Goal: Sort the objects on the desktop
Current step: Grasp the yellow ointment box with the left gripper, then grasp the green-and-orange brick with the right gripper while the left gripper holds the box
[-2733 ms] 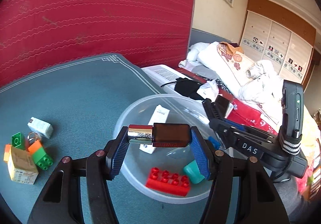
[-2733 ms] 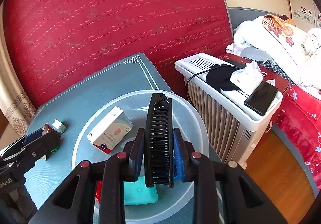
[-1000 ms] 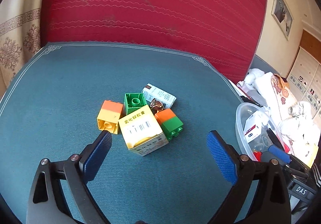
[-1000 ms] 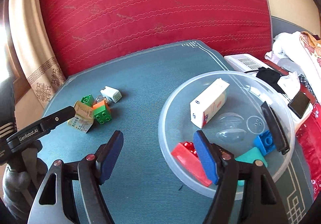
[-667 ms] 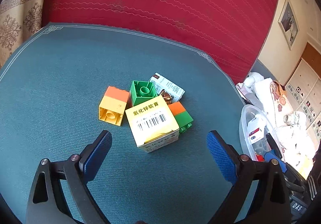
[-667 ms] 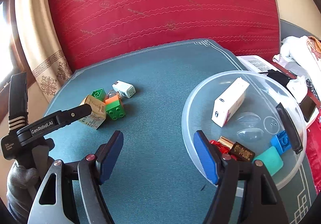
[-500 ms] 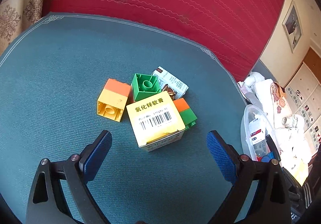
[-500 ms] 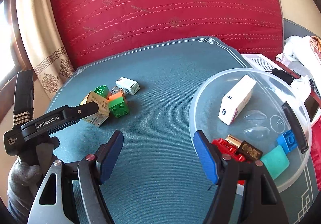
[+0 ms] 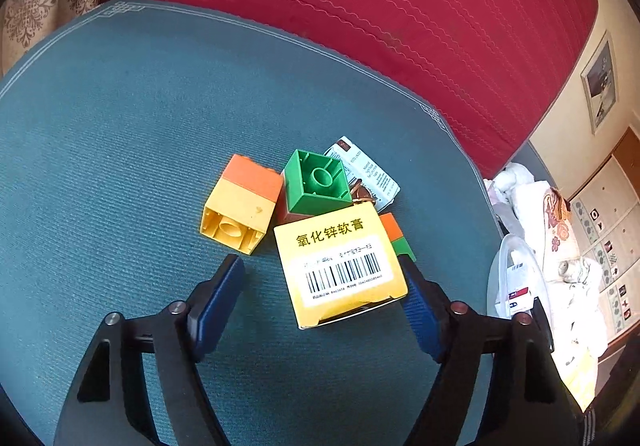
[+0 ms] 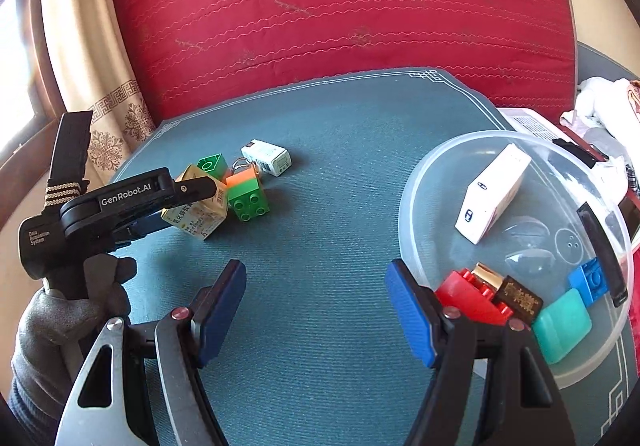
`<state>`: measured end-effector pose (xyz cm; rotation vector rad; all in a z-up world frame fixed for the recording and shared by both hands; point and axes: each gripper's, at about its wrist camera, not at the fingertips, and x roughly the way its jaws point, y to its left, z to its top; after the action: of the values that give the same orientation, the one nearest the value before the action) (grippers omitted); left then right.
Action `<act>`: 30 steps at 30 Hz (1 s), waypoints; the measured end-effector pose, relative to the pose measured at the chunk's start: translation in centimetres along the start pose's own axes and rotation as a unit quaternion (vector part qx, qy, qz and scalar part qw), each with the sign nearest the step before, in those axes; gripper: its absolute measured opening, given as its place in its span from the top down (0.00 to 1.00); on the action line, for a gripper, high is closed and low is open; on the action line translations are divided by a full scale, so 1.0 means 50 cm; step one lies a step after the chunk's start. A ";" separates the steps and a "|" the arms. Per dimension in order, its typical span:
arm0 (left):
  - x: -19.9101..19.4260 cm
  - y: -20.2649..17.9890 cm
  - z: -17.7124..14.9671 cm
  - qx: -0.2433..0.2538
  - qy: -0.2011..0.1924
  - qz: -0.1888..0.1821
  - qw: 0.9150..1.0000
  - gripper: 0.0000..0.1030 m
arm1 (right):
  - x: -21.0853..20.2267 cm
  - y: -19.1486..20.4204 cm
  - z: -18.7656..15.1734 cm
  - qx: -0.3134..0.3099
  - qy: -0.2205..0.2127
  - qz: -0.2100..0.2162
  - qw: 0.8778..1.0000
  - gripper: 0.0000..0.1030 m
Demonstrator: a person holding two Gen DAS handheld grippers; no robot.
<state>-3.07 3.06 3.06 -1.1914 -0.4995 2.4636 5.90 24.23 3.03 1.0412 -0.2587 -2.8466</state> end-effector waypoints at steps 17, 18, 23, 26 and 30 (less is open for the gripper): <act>-0.090 -0.043 -0.032 0.099 -0.075 0.073 0.990 0.47 | 0.027 0.050 0.038 -0.019 0.004 0.028 0.999 0.26; -0.098 -0.045 -0.036 0.108 -0.085 0.085 0.987 0.47 | 0.031 0.055 0.042 -0.023 0.005 0.030 0.999 0.26; -0.130 -0.011 -0.050 0.117 -0.112 0.128 0.979 0.47 | 0.072 0.070 0.060 -0.019 0.028 0.046 0.998 0.26; -0.125 0.012 -0.048 0.100 -0.109 0.134 0.980 0.47 | 0.097 0.078 0.069 -0.016 0.039 0.050 0.998 0.26; -0.116 0.021 -0.047 0.093 -0.108 0.140 0.980 0.47 | 0.121 0.088 0.086 -0.021 0.040 0.042 0.998 0.26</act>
<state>1.99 -0.14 5.11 -0.9817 -0.1563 2.8244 -1.35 19.55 3.29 1.1054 -0.2282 -2.7167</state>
